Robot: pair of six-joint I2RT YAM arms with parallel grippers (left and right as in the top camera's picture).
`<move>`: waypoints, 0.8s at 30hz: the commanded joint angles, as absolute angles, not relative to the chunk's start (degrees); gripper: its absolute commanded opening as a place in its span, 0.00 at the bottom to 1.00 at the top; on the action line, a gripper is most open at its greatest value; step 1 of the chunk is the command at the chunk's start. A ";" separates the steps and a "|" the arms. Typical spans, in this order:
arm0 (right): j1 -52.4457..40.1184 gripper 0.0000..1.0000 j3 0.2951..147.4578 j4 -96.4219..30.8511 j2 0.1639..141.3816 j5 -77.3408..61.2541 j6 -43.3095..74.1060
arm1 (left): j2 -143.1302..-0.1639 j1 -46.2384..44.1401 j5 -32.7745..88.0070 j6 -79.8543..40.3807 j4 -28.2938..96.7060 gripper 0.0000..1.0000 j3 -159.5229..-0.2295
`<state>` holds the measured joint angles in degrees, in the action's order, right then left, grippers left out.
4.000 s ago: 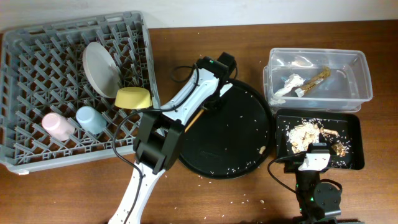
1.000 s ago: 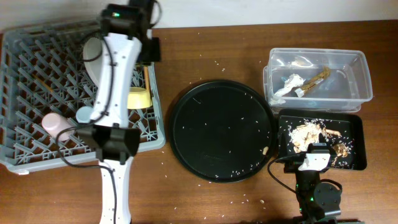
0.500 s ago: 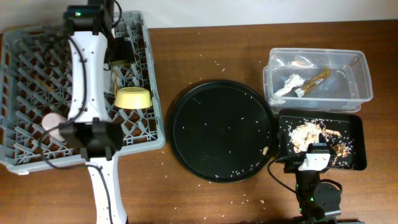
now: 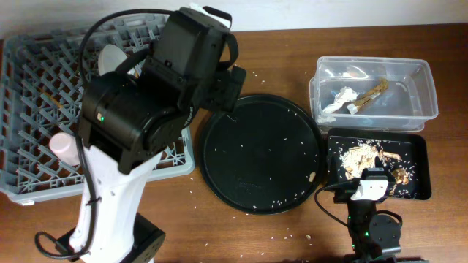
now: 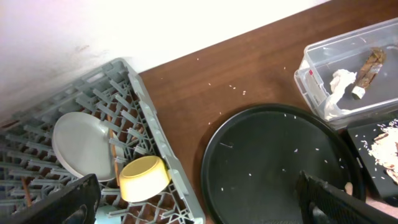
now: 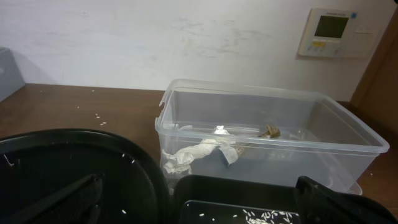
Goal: Sort waste into correct bins and load items into the dishwasher rack
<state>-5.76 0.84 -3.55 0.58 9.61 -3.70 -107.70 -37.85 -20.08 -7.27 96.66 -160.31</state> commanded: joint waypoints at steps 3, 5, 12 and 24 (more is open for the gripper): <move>-5.58 0.98 0.32 -3.62 0.25 9.67 -3.86 | -100.57 -37.65 -21.21 -5.43 94.17 1.00 -160.09; -5.61 0.98 0.32 -3.62 0.25 9.67 -3.86 | -97.25 -35.83 -19.05 -4.05 89.03 1.00 -156.81; -5.58 0.99 0.32 -3.62 0.25 9.67 -3.86 | -66.74 -19.51 -6.83 -2.70 55.61 1.00 -100.99; -5.58 0.98 0.32 -3.62 0.25 9.67 -3.86 | -10.04 -12.34 -5.10 -2.72 9.43 1.00 -15.77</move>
<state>-5.76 0.82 -3.53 0.60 9.61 -3.68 -17.74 -13.78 -5.87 -3.81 10.37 -22.81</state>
